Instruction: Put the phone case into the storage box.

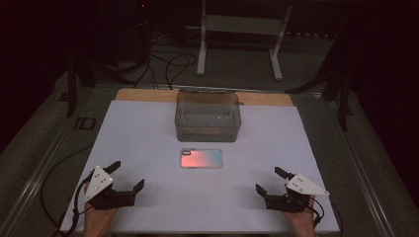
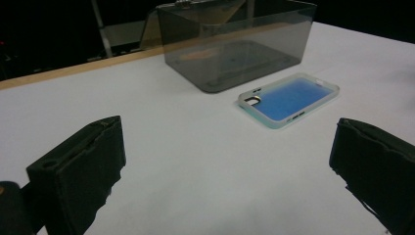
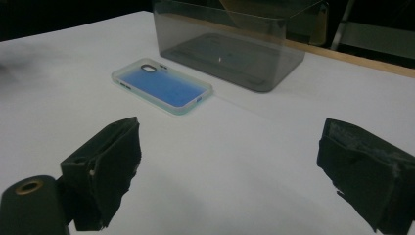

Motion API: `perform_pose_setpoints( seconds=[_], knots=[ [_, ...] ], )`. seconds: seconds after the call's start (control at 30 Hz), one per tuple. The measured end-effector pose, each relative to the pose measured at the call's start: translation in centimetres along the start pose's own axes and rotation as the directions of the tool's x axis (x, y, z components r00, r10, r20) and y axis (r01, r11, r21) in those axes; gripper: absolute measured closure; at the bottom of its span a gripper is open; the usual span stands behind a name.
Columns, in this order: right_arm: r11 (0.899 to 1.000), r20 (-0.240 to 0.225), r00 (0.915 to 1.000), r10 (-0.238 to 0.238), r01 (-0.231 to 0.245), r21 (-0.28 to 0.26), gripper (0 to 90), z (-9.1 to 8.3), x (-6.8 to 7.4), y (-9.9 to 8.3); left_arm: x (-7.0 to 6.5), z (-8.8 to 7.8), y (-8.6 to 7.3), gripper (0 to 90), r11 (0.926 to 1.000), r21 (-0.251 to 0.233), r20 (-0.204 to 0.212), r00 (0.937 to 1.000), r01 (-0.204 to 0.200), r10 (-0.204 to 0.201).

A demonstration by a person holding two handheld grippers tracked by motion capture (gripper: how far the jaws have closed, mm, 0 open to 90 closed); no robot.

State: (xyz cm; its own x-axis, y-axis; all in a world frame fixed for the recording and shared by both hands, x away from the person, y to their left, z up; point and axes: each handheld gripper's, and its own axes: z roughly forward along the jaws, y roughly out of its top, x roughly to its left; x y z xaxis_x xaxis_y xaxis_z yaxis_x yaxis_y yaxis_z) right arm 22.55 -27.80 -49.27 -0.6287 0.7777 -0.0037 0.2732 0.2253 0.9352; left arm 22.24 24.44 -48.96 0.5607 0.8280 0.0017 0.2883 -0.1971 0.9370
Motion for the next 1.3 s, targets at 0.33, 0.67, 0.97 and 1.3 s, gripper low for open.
perform_pose_setpoints(
  seconds=[0.33, 0.67, 0.97, 1.3],
  knots=[
    [1.0, 0.0, 1.0, 0.003, -0.003, 0.001, 9.2, 0.2, 0.0, 0.0, -0.3, 0.3, 0.5, 1.5, 0.9991, 0.03, 0.005, 0.9995, 0.03, -0.03],
    [1.0, -0.002, 1.0, 0.008, -0.008, 0.003, 9.1, 0.1, -0.1, -0.1, -0.3, 1.3, 1.6, 0.8, 0.9972, 0.071, 0.009, 0.9997, 0.022, -0.023],
    [1.0, -0.004, 0.9999, 0.01, -0.01, 0.015, 8.8, 0.2, 0.0, -0.2, -0.1, 2.3, 2.6, 0.0, 0.9951, 0.097, 0.002, 0.9997, 0.023, -0.023],
    [1.0, 0.005, 1.0, 0.004, -0.004, 0.017, 8.9, 0.2, 0.0, -0.2, 0.0, 3.3, 3.1, 0.0, 0.9928, 0.119, -0.005, 0.9998, 0.019, -0.019]
  ],
)
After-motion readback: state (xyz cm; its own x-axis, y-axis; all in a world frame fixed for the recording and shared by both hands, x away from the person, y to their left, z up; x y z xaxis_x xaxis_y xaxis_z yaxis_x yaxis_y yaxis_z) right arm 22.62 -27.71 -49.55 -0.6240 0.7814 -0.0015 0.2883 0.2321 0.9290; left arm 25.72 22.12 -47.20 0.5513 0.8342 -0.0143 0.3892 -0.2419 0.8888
